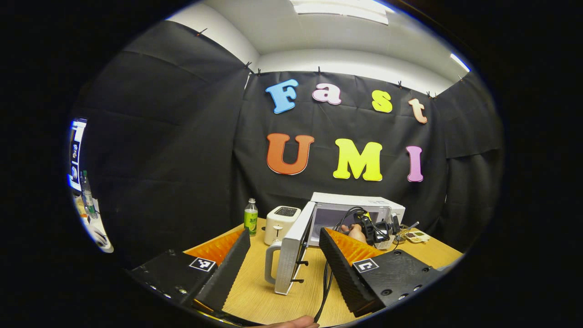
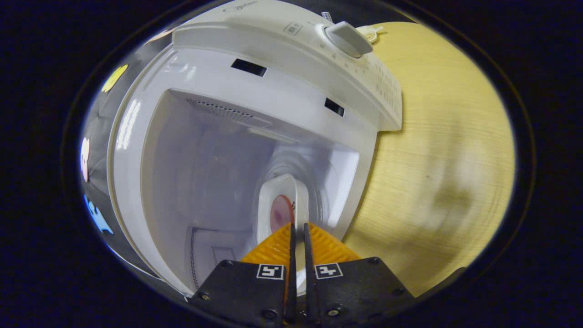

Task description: Open the microwave oven with the left hand, put the food in, and close the microwave oven.

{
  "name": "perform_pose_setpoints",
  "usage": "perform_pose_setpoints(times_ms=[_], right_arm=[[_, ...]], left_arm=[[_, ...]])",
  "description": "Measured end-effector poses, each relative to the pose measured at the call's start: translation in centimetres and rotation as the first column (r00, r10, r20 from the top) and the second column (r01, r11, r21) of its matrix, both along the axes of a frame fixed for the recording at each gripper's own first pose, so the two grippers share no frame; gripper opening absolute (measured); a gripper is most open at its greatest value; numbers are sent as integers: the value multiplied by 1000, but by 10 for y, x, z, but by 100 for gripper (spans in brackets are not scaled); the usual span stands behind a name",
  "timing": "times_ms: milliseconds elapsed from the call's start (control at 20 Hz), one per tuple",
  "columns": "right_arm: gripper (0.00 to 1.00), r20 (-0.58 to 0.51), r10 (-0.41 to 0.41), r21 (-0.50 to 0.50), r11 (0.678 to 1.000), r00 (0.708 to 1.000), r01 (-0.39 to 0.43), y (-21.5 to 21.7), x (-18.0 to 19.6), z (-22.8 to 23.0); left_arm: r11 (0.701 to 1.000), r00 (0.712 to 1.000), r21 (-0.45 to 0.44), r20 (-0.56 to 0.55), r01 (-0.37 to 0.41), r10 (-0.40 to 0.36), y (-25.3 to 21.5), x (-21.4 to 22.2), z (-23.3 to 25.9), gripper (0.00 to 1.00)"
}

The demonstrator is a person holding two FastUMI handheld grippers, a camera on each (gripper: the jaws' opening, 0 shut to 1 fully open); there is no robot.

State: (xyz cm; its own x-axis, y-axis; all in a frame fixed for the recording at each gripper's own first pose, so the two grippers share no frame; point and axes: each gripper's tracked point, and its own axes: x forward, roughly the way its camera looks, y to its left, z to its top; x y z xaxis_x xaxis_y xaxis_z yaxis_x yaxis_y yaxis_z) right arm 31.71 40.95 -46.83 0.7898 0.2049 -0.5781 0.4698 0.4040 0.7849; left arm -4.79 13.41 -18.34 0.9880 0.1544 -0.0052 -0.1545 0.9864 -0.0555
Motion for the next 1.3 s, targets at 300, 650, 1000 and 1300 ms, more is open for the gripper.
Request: perform_pose_setpoints(times_ms=[300, 650, 1000, 1300], right_arm=[[38, 129, 70, -39, 997, 989, -66, -2, -1, 28], [94, 262, 232, -255, 953, 937, -164, -9, -17, 66], [98, 296, 459, -541, 803, 837, -249, -23, -48, 103], [98, 306, 627, -717, 646, 716, -260, -45, -93, 159]], left_arm=[[1000, 1000, 12, -4, 4, -4, -2, 1, -1, 93], [1000, 1000, 2, -12, -27, 27, 9, -3, -7, 93], [998, 997, -1, -38, -61, 61, 43, -3, -22, 94], [991, 987, 65, -96, -121, 127, 86, 8, -43, 93]])
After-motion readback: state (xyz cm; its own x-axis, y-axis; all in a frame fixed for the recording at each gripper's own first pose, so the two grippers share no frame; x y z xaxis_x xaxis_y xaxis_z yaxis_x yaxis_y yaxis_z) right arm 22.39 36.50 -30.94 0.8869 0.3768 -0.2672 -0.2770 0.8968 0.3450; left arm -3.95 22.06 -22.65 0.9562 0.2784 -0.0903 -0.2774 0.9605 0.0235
